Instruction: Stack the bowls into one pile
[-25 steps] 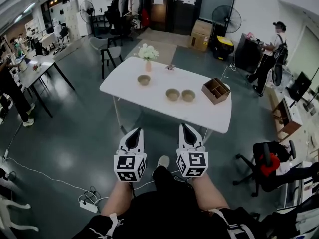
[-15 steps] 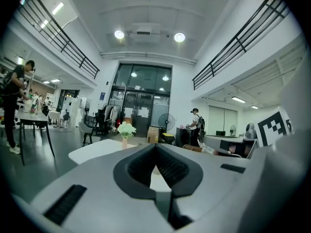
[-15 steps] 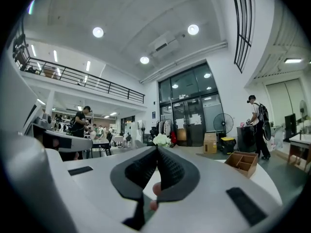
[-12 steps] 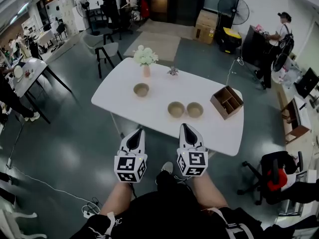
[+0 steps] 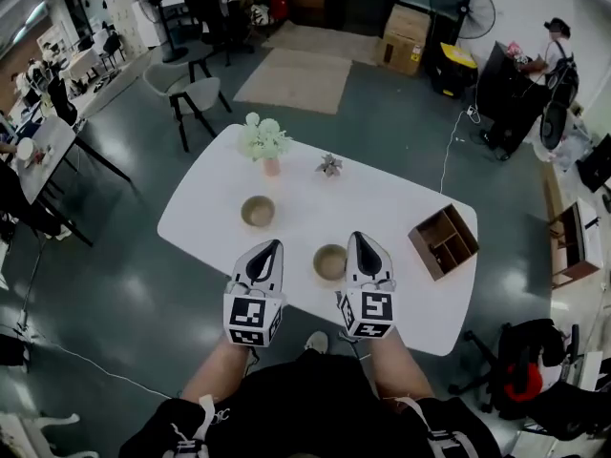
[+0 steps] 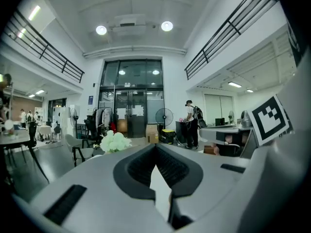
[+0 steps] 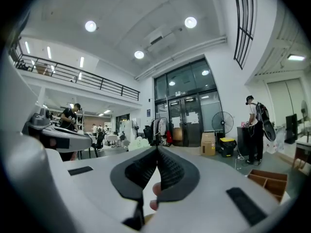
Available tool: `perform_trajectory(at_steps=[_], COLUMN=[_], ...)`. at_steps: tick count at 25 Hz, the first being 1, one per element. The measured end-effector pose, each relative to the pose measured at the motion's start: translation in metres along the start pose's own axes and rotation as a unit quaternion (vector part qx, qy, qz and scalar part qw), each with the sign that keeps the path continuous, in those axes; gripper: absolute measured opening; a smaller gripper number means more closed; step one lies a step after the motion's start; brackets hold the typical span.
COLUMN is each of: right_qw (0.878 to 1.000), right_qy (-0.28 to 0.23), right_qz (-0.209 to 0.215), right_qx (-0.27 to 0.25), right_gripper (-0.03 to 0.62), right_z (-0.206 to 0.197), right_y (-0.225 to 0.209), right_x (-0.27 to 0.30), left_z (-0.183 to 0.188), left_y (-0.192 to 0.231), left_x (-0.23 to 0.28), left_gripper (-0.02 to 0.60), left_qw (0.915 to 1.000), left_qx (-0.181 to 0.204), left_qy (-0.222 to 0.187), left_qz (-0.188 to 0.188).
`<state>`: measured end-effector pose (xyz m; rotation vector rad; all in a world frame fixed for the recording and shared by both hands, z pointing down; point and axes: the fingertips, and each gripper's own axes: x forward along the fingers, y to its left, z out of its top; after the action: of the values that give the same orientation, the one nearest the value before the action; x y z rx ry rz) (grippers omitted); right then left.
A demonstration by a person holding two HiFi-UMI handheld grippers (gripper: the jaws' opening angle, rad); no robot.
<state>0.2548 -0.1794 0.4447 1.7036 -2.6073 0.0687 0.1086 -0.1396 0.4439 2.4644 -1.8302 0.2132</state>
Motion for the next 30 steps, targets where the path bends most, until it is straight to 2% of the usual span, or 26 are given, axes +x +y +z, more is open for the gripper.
perform_trajectory(at_steps=[3, 8, 13, 16, 18, 23, 27, 30], right_qw=[1.0, 0.998, 0.994, 0.987, 0.981, 0.955, 0.93, 0.908], right_qy=[0.001, 0.03, 0.032, 0.027, 0.016, 0.012, 0.054, 0.108], right_qz=[-0.009, -0.039, -0.099, -0.147, -0.182, -0.263, -0.31, -0.325], right_qx=[-0.004, 0.027, 0.04, 0.051, 0.065, 0.134, 0.192, 0.243], right_gripper=[0.011, 0.012, 0.012, 0.011, 0.014, 0.104, 0.138, 0.138], right_z=[0.003, -0.012, -0.017, -0.02, -0.02, -0.041, -0.089, -0.141], right_y=[-0.015, -0.031, -0.042, -0.041, -0.039, -0.025, -0.019, -0.012], right_x=[0.025, 0.038, 0.037, 0.034, 0.032, 0.02, 0.013, 0.008], left_z=[0.002, 0.0, 0.005, 0.004, 0.003, -0.002, -0.012, -0.021], left_y=[0.005, 0.012, 0.023, 0.031, 0.033, 0.047, 0.067, 0.075], left_x=[0.031, 0.06, 0.08, 0.091, 0.098, 0.102, 0.107, 0.111], left_gripper=[0.012, 0.014, 0.014, 0.013, 0.014, 0.013, 0.014, 0.014], left_qw=[1.0, 0.9992, 0.9971, 0.9931, 0.9881, 0.9717, 0.9632, 0.9575], left_qx=[-0.002, -0.019, -0.017, -0.011, -0.004, 0.014, 0.009, 0.007], left_qy=[0.002, 0.0, -0.021, -0.019, -0.015, -0.001, 0.005, 0.015], left_qz=[-0.009, -0.036, -0.072, -0.116, -0.153, -0.236, -0.269, -0.288])
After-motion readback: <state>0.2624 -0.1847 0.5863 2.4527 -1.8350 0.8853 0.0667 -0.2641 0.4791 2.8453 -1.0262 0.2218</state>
